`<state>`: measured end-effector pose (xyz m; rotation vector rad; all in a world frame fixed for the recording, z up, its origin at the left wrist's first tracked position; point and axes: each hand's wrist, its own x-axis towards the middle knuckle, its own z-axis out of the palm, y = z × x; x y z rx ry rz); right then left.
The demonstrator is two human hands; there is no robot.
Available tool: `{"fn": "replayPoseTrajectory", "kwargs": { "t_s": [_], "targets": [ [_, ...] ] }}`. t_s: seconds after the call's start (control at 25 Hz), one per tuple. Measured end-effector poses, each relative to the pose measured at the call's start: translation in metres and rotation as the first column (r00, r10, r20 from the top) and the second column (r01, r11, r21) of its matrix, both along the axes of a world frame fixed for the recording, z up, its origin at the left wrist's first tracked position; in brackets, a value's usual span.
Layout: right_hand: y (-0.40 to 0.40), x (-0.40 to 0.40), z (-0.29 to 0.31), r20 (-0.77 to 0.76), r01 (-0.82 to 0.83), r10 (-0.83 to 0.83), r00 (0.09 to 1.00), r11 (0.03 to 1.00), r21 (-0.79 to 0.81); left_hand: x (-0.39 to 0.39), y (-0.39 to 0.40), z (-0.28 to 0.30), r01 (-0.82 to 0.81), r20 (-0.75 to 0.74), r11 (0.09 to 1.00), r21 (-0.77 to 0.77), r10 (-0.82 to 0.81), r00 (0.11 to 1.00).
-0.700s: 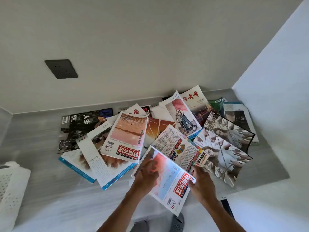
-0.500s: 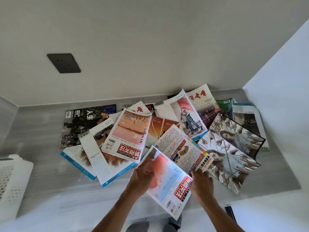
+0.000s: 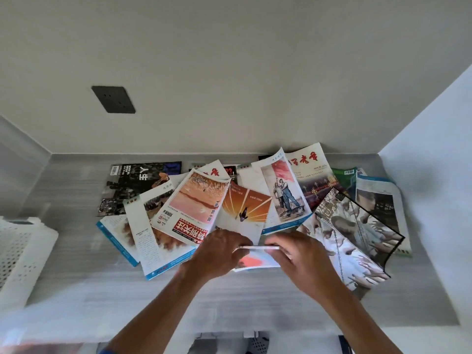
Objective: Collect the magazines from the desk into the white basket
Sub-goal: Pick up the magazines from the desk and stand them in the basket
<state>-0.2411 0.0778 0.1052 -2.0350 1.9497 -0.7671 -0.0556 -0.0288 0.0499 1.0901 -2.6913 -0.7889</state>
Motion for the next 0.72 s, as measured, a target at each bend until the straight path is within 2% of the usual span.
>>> {"fn": "replayPoseTrajectory", "kwargs": {
  "t_s": [0.08, 0.12, 0.2, 0.28, 0.36, 0.4, 0.48, 0.52, 0.64, 0.72],
  "targets": [
    [-0.009, -0.014, 0.006, 0.235, 0.123, -0.108, 0.966, 0.991, -0.05, 0.01, 0.005, 0.009, -0.127, -0.225, 0.957, 0.26, 0.188, 0.956],
    [-0.012, -0.02, 0.002, 0.326, 0.214, -0.192, 0.926, 0.976, -0.031, 0.018, 0.01, 0.014, -0.186, -0.324, 0.901, 0.392, 0.325, 0.888],
    [-0.011, -0.024, -0.012, 0.467, 0.281, -0.347, 0.814, 0.937, 0.207, 0.036, 0.022, 0.017, -0.215, -0.426, 0.728, 0.651, 0.585, 0.69],
    [-0.011, -0.017, -0.032, 0.631, 0.128, -0.401, 0.664, 0.893, 0.432, 0.056, 0.034, 0.012, -0.128, -0.465, 0.604, 0.787, 0.716, 0.522],
    [-0.018, 0.0, -0.046, 0.769, -0.102, -0.487, 0.414, 0.814, 0.571, 0.075, 0.045, 0.01, -0.079, -0.492, 0.579, 0.811, 0.75, 0.442],
    [-0.023, 0.011, -0.053, 0.771, -0.189, -0.504, 0.388, 0.776, 0.602, 0.084, 0.049, 0.008, -0.094, -0.482, 0.563, 0.821, 0.772, 0.414],
    [-0.034, 0.035, -0.062, 0.72, -0.238, -0.453, 0.525, 0.734, 0.636, 0.106, 0.054, 0.005, -0.163, -0.442, 0.519, 0.839, 0.825, 0.352],
    [-0.041, 0.049, -0.064, 0.709, -0.247, -0.427, 0.561, 0.731, 0.636, 0.119, 0.055, 0.004, -0.201, -0.422, 0.495, 0.845, 0.849, 0.317],
    [-0.065, 0.089, -0.057, 0.751, -0.336, -0.327, 0.573, 0.742, 0.58, 0.16, 0.053, 0.006, -0.314, -0.336, 0.394, 0.864, 0.915, 0.225],
    [-0.085, 0.124, -0.049, 0.75, -0.39, -0.219, 0.624, 0.745, 0.541, 0.193, 0.044, 0.008, -0.343, -0.298, 0.343, 0.874, 0.938, 0.176]
  ]
}}
